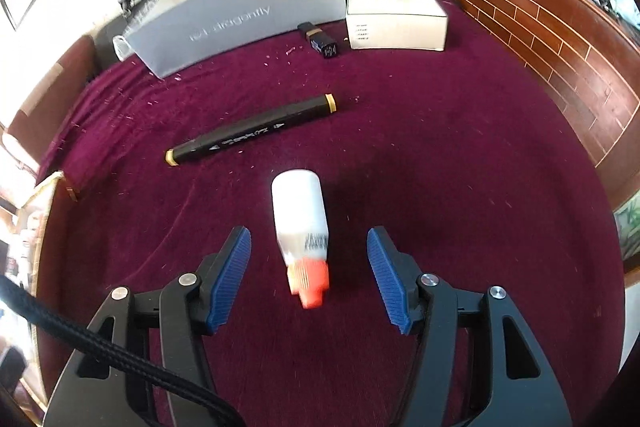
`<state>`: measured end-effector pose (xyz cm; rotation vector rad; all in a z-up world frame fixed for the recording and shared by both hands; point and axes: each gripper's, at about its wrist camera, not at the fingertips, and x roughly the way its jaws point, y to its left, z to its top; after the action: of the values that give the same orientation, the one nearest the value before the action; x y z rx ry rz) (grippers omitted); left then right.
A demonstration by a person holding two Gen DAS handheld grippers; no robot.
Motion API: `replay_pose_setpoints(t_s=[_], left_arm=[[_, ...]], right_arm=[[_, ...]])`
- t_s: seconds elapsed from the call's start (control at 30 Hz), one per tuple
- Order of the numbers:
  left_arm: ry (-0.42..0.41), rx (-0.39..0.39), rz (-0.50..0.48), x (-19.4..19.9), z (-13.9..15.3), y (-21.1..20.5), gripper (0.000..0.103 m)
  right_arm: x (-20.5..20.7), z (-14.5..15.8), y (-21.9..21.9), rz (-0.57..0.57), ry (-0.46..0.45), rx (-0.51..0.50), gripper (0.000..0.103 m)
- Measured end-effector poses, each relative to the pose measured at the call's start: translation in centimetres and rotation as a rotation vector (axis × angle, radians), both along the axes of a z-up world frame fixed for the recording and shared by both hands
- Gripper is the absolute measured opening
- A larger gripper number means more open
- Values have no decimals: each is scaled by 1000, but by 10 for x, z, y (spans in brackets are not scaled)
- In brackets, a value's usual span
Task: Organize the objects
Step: 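Grasp the orange-capped pill bottle with the right gripper while the left gripper grasps the yellow-capped marker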
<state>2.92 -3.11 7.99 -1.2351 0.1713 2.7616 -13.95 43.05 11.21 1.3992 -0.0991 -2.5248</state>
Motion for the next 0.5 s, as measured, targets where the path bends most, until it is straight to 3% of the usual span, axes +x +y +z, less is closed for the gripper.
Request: replay_pose_setpoints(t_s=[0.07,0.17,0.4,0.5], left_arm=[[-3,-1,-14,-7,1,5,78],[-34,28,-22,-18,-3,10,78],[-38,40,-89,-41,-11,27,78],[-10,-14,-148,-68,-11,46,78]], right_arm=[[-3,-3,-1,-8,2,-3,57],[1,-3,3,-16,16,-3,25],[21,-6,26,-21,-25,-165,25],[31,-10,36,-30,-25,-250,25]])
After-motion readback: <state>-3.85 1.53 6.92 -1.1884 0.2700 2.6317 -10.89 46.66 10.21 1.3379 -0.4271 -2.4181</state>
